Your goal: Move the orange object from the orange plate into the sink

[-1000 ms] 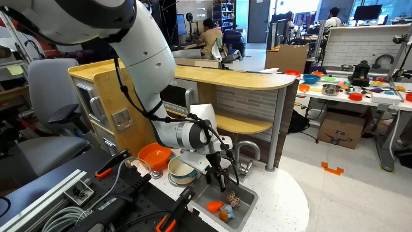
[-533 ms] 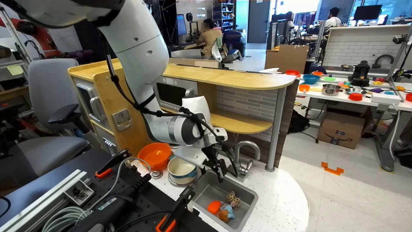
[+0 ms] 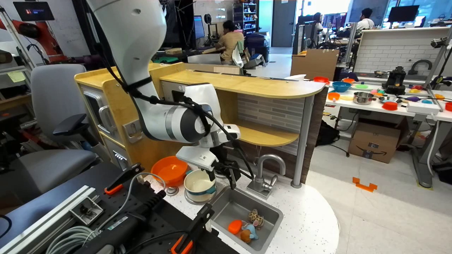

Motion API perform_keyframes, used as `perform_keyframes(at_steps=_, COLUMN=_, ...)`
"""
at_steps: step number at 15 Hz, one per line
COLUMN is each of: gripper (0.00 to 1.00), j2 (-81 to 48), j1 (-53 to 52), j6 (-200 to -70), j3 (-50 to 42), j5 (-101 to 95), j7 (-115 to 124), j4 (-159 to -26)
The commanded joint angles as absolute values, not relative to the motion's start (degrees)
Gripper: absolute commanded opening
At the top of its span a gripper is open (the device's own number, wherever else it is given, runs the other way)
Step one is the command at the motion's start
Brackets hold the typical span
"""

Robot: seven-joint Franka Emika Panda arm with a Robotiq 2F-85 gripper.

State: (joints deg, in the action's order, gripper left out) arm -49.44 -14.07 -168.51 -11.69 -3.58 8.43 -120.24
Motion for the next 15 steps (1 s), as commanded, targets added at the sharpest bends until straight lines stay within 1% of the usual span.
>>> perform_keyframes(at_steps=1, gripper=1.00, j2=-37.80, j1=-16.01, j6=-169.58, j3=-11.22, j5=-4.66, j7=8.14, j4=-131.98)
perform_keyframes(at_steps=7, gripper=1.00, j2=-20.62, j1=-19.73, j6=-167.77, j3=-10.49, j5=-4.45, j7=11.43, j4=-147.56)
perform_keyframes(at_steps=11, gripper=1.00, j2=-9.97, j1=-18.21, j6=-166.17, j3=-7.31, j5=-3.27, j7=13.98, j4=-155.21)
perform_keyframes(at_steps=13, gripper=1.00, j2=-4.96, j1=-16.43, j6=-163.63, j3=-4.70, j5=-2.39, j7=14.08, j4=-157.90)
perform_keyframes(at_steps=15, gripper=1.00, j2=-1.14, j1=-16.38, j6=-159.77, j3=-4.43, j5=-6.05, j7=16.03, j4=-159.43)
